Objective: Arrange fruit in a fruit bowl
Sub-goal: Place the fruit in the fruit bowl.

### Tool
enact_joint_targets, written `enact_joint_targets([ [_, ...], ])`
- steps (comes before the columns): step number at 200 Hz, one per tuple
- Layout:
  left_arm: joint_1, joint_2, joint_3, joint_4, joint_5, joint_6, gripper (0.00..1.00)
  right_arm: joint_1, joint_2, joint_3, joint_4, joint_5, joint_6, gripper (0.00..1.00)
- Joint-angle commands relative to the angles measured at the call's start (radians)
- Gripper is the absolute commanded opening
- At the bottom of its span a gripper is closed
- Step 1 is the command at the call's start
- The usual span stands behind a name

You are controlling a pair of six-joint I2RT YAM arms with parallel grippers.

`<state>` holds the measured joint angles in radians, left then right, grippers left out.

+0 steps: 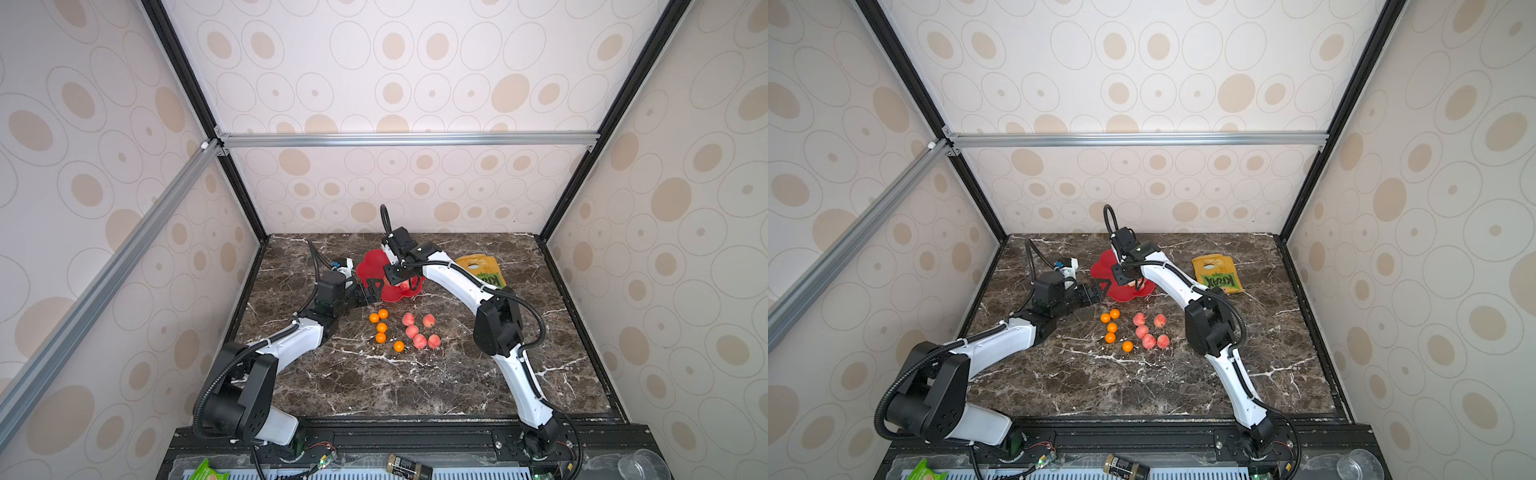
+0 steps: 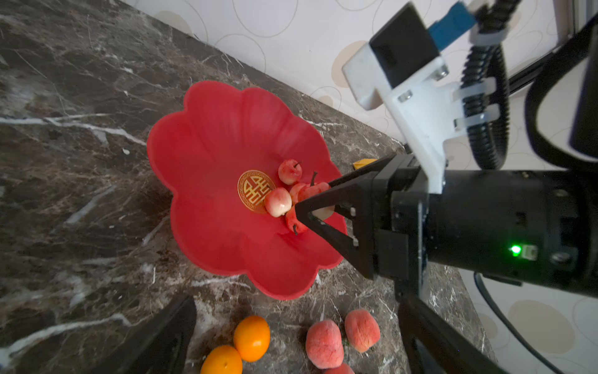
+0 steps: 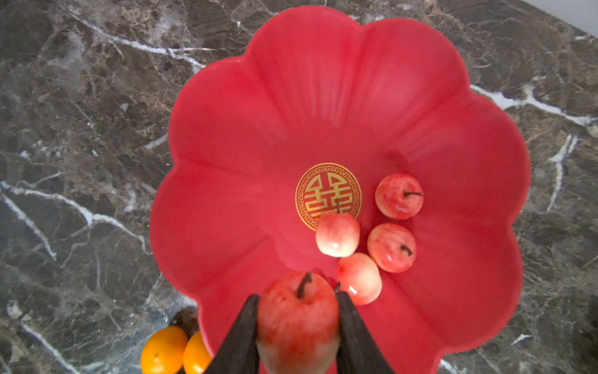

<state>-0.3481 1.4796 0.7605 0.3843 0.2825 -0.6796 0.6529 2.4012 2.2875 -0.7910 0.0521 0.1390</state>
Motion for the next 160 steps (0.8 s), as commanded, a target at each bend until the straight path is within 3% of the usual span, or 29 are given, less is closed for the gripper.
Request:
enact_joint_targets([
  [1, 0.011, 0.031, 0.054, 0.059, 0.001, 0.017, 0.98, -0.01, 0.056, 0.092, -0.061, 0.032, -0.021, 0.33],
  [47, 0.023, 0.102, 0.086, 0.099, 0.008, 0.001, 0.98, -0.026, 0.146, 0.192, -0.043, 0.052, -0.028, 0.34],
  [112, 0.027, 0.1, 0.086, 0.085, -0.005, 0.011, 0.98, -0.03, 0.262, 0.309, 0.018, 0.106, -0.029, 0.35],
  [160, 0.04, 0.13, 0.1, 0.088, 0.001, 0.0, 0.98, -0.031, 0.298, 0.318, 0.079, 0.155, -0.021, 0.35],
])
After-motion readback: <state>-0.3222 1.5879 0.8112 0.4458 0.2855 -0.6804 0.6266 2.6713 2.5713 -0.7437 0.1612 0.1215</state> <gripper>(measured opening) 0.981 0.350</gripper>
